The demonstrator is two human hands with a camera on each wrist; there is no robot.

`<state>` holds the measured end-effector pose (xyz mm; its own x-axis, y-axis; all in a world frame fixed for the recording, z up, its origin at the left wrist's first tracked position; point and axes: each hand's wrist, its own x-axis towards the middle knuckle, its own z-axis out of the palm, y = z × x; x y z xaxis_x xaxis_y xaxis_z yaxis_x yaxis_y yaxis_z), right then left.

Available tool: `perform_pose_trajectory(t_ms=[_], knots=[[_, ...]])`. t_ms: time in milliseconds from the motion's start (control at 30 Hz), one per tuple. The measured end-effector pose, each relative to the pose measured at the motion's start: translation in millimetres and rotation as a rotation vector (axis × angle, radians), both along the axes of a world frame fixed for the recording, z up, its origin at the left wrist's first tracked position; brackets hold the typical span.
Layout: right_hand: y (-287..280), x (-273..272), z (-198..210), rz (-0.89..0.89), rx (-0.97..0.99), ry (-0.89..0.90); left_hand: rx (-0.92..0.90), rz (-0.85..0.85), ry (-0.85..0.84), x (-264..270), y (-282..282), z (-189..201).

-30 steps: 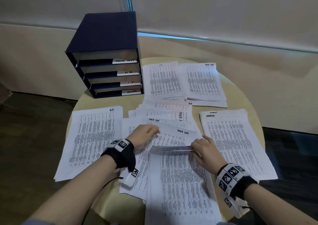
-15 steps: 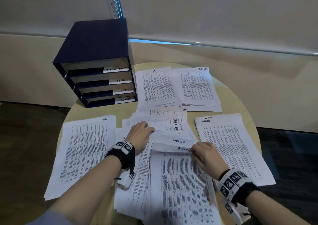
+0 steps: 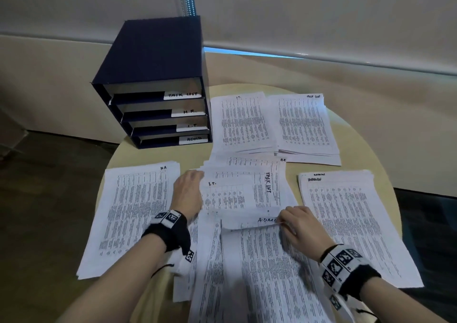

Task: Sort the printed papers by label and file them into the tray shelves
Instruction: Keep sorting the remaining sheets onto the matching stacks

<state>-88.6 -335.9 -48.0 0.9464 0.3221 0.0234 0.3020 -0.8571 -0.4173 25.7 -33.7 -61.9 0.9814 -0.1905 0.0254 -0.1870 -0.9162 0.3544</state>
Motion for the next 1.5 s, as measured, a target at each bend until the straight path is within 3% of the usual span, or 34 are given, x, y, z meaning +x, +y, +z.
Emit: perform_pose_trajectory(t_ms=[133,333,600,867,1033,1367,1500], knots=[[1.1,10.4,1.9,-0.005,0.008,-0.004,0.156,-0.076,0.130,15.6,-1.4,3.9],[-2.7,23.0,10.9,-0.033,0.028,-0.013,-0.056,-0.094,-0.045,2.1,-26.7,6.6],[-3.4,18.5,7.4,-0.030,0.014,0.011,-0.077,-0.327,-0.053,-6.7,-34.6,-0.4],[-0.5,18.1,2.3,-0.007,0.016,0.012,0.158,-0.423,0.300,32.0,-45.5,21.3],[-1.8,22.5,5.2,-0.024,0.040,-0.008,0.025,-0.525,0.235,10.0,-47.7,14.1],[-2.3,11.4,-3.2,-0.041,0.034,0.007,0.114,-0.756,0.001,-18.0,-35.5,-0.1],[-1.7,6.7,-4.4,-0.028,0.040,-0.023,0.122,-0.741,0.054,-37.6,-37.8,4.4]])
